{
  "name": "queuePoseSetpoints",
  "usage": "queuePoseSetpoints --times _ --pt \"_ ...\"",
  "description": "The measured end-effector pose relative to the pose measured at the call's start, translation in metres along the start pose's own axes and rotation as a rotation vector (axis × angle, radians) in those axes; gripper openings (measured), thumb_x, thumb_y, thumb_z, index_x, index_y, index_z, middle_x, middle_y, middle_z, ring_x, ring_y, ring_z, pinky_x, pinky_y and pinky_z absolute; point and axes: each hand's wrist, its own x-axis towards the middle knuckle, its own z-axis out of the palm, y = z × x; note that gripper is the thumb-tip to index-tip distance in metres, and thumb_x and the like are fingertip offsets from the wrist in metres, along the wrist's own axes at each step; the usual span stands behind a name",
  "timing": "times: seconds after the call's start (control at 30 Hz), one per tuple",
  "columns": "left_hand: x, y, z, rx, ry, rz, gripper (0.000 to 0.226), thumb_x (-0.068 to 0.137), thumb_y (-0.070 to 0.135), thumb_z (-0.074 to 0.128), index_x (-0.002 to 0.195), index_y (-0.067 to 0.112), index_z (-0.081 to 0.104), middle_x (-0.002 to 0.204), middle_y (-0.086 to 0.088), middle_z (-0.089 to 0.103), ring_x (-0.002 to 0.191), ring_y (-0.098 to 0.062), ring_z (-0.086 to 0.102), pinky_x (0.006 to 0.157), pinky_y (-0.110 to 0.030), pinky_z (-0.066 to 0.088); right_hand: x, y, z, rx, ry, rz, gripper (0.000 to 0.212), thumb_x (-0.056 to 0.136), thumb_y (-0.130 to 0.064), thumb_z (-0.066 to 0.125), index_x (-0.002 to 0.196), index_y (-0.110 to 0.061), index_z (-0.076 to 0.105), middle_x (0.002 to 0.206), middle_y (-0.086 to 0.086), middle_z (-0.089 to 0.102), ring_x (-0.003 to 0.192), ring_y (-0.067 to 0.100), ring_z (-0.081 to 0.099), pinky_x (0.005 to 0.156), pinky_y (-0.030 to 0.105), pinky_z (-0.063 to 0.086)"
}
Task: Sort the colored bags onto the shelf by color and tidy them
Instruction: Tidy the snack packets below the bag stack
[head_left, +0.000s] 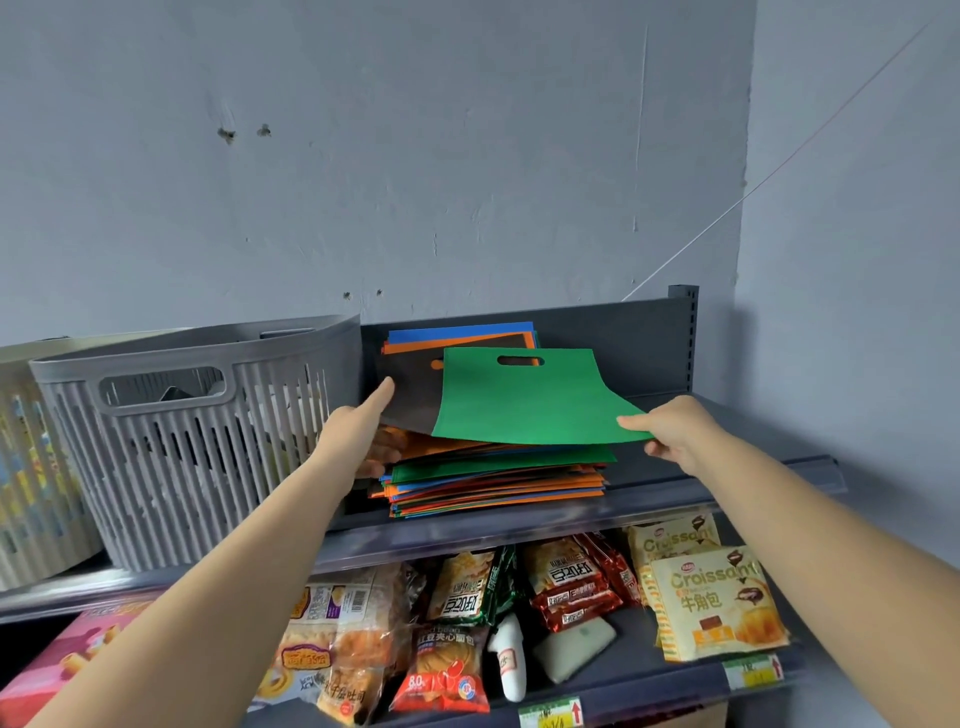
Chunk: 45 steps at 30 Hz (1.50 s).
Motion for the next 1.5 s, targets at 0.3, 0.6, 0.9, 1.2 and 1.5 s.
queuePoseSetpoints --times 0.3,0.6,0.9,1.2,1.5 --pt "0.001 0.006 0.014 0.226 0.045 0.034 0.014 0.089 0.000 0.060 0.102 -0.001 0.056 0.074 -0.014 0.066 0.035 -0.017 0.053 0.034 -0.020 0.040 -0.011 -0.001 -0.005 0.072 -0.103 0.017 0.021 0.090 0.003 0.056 0.111 0.004 0.054 0.096 0.016 0.062 0.066 0.017 0.061 0.040 0.017 0.049" --pt "-0.015 -0.017 0.008 0.159 0.089 0.397 0.048 0.093 -0.003 0.050 0.136 0.016 0.049 0.132 -0.008 0.055 0.121 -0.030 0.053 0.086 -0.036 0.054 -0.026 0.017 -0.030 0.423 -0.181 -0.026 0.048 0.094 0.015 0.032 0.135 -0.005 0.047 0.124 0.014 0.056 0.098 0.026 0.059 0.064 0.032 0.050" --pt "-0.049 -0.045 -0.007 -0.342 0.011 0.300 0.047 0.096 0.002 0.047 0.101 0.047 0.062 0.127 -0.010 0.058 0.112 -0.029 0.059 0.086 -0.048 0.055 -0.062 0.053 -0.047 0.796 -0.224 -0.029 0.052 0.096 0.010 0.032 0.137 -0.018 0.048 0.119 0.006 0.060 0.098 0.021 0.062 0.055 0.022 0.056" --pt "-0.080 -0.069 -0.013 -0.637 -0.161 0.306 0.042 0.098 -0.001 0.040 0.131 0.023 0.052 0.113 -0.001 0.066 0.088 -0.013 0.068 0.062 -0.024 0.058 -0.121 0.089 -0.063 0.960 -0.125 -0.102 0.050 0.096 0.008 0.030 0.131 -0.020 0.052 0.104 0.001 0.071 0.078 0.013 0.072 0.055 0.020 0.056" --pt "-0.096 -0.118 -0.012 -0.642 -0.388 0.236 0.042 0.098 -0.001 0.038 0.127 0.025 0.054 0.111 0.003 0.067 0.082 -0.006 0.067 0.059 -0.020 0.057 -0.226 0.127 -0.078 1.008 0.072 -0.212 0.039 0.067 -0.005 0.064 0.099 -0.025 0.074 0.101 -0.002 0.073 0.084 0.011 0.071 0.061 0.018 0.055"
